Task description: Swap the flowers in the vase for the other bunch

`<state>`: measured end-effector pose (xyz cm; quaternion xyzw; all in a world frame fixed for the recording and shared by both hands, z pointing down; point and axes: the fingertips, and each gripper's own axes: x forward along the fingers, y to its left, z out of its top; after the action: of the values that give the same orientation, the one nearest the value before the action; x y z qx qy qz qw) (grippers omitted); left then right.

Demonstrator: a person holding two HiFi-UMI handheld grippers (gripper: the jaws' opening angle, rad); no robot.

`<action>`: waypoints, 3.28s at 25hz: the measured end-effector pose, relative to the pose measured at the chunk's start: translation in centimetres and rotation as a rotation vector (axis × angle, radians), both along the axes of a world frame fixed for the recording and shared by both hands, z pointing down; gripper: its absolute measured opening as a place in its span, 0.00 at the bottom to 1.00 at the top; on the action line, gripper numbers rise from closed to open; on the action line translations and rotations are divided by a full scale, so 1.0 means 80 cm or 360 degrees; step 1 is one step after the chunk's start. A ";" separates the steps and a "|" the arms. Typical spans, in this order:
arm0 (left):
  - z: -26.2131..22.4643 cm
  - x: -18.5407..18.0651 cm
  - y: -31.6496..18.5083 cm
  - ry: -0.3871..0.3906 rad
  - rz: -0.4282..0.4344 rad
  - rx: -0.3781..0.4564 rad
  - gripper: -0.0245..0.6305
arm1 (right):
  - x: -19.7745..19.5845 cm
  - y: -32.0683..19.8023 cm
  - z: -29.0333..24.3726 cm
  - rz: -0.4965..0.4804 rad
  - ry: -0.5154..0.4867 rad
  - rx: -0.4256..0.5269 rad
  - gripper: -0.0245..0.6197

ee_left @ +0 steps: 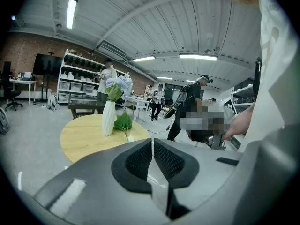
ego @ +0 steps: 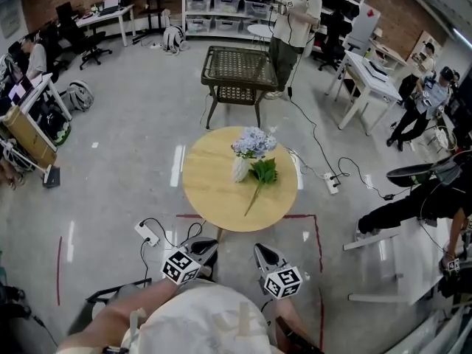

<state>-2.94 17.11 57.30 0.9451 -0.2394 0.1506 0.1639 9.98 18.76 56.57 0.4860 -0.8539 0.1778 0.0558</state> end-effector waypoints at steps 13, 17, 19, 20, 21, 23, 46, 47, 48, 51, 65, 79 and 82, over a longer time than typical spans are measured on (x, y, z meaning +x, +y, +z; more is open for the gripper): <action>0.005 0.025 -0.056 0.0001 0.0072 -0.0012 0.06 | 0.022 -0.046 0.008 0.0064 -0.0001 -0.0029 0.05; 0.008 0.031 -0.078 0.0008 0.0082 -0.0017 0.06 | 0.029 -0.065 0.010 0.0077 0.0009 -0.0039 0.05; 0.007 0.033 -0.090 0.0010 0.0086 -0.0019 0.06 | 0.032 -0.077 0.009 0.0083 0.0008 -0.0038 0.05; 0.007 0.035 -0.095 0.0010 0.0089 -0.0019 0.06 | 0.032 -0.083 0.008 0.0084 0.0008 -0.0037 0.05; 0.007 0.036 -0.100 0.0010 0.0092 -0.0019 0.06 | 0.033 -0.089 0.007 0.0084 0.0007 -0.0037 0.05; 0.007 0.037 -0.108 0.0008 0.0097 -0.0017 0.06 | 0.034 -0.098 0.008 0.0086 0.0006 -0.0039 0.05; -0.001 0.047 -0.229 0.0058 0.0219 0.0000 0.06 | 0.040 -0.205 -0.003 0.0209 0.0064 -0.0042 0.05; -0.001 0.048 -0.233 0.0057 0.0233 0.0001 0.06 | 0.040 -0.209 -0.003 0.0221 0.0063 -0.0041 0.05; 0.000 0.048 -0.236 0.0055 0.0248 0.0002 0.06 | 0.040 -0.212 -0.003 0.0234 0.0062 -0.0040 0.05; -0.001 0.046 -0.245 0.0052 0.0286 0.0002 0.07 | 0.041 -0.223 -0.004 0.0275 0.0063 -0.0043 0.05; -0.017 0.035 -0.289 0.0092 0.0277 0.0094 0.07 | 0.042 -0.252 -0.007 0.0340 0.0092 -0.0044 0.05; -0.053 0.038 -0.330 0.0138 0.0131 0.0189 0.32 | 0.046 -0.269 0.000 0.0256 0.0122 -0.0070 0.05; -0.062 0.045 -0.336 0.0145 0.0126 0.0215 0.42 | 0.050 -0.273 0.005 0.0240 0.0117 -0.0066 0.05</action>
<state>0.62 -9.74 52.30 0.9685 -0.2039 0.0975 0.1044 13.94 -3.06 56.97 0.5539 -0.8083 0.1812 0.0834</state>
